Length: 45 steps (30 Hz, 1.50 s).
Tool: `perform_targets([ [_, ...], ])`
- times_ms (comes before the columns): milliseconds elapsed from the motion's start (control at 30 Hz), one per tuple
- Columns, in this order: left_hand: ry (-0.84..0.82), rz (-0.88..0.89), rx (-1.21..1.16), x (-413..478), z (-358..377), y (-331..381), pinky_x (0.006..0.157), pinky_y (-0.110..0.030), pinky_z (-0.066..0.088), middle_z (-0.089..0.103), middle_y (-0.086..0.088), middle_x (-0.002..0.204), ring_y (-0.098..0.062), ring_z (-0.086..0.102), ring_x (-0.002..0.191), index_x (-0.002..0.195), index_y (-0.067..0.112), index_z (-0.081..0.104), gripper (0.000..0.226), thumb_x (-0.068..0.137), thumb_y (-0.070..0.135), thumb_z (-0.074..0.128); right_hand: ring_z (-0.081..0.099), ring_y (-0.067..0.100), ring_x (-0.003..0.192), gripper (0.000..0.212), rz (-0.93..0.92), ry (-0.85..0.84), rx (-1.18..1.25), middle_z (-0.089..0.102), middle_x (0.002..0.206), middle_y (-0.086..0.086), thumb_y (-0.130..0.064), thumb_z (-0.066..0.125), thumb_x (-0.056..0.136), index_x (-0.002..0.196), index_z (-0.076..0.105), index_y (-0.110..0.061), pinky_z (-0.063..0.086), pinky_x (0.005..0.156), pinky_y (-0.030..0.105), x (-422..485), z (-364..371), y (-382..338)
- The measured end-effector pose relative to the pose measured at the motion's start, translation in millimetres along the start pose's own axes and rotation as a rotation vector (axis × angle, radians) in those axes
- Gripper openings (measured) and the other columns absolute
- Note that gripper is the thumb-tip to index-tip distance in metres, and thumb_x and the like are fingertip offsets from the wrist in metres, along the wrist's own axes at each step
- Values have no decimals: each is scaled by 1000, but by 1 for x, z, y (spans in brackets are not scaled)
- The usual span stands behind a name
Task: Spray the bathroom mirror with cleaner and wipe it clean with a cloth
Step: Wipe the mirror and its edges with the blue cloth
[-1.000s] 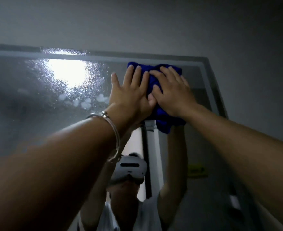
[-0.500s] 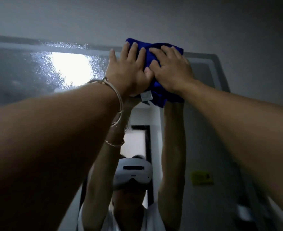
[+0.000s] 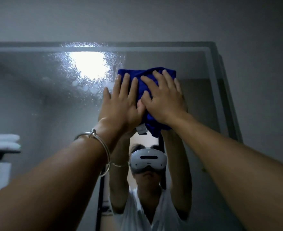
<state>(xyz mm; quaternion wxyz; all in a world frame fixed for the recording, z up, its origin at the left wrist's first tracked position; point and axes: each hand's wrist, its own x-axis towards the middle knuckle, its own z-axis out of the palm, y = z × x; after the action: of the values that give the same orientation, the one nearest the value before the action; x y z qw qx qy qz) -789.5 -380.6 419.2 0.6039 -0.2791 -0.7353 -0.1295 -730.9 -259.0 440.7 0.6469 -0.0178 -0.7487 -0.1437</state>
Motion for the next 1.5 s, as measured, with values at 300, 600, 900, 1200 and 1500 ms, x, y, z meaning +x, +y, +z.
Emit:
perform_targets([
  [300, 5, 13, 97, -75, 11, 1, 108, -58, 20, 14, -16, 155, -33, 11, 144, 148, 7, 16, 70, 88, 44, 6, 10, 26, 146, 58, -3, -12, 37, 23, 157, 5, -41, 27, 90, 148, 28, -32, 1, 116, 45, -68, 12, -26],
  [600, 4, 63, 190, -59, 10, -15, 113, -55, 5, -8, -14, 157, -30, -8, 144, 148, 11, -9, 78, 79, 48, -13, 18, 25, 144, 57, 3, 18, 0, 30, 154, 4, -41, 33, 88, 144, 36, -31, 10, 115, 46, -52, 17, -27],
  [900, 30, 48, 111, 44, -13, -73, 113, -55, 3, -9, -6, 158, -22, -11, 144, 149, 17, -6, 68, 93, 49, 13, 12, 23, 145, 54, 14, 26, -10, 24, 156, 3, -42, 32, 93, 146, 30, -33, 9, 116, 45, 60, 11, -45],
  [1200, -13, 116, 161, 118, -46, -136, 112, -57, -3, -7, -2, 159, -19, -6, 145, 150, 20, -4, 67, 93, 53, 14, 7, 22, 146, 51, 156, -2, 5, 16, 159, 1, -39, 27, 98, 149, 23, -33, 6, 117, 47, 139, 13, -87],
  [1500, 77, 12, 50, 68, -29, -176, 112, -53, -3, -3, -9, 158, -24, -6, 145, 150, 15, 1, 63, 96, 43, 16, 9, 21, 146, 50, 58, 4, -10, 19, 158, 0, -39, 28, 98, 148, 26, -35, 5, 118, 45, 129, 33, -138],
])
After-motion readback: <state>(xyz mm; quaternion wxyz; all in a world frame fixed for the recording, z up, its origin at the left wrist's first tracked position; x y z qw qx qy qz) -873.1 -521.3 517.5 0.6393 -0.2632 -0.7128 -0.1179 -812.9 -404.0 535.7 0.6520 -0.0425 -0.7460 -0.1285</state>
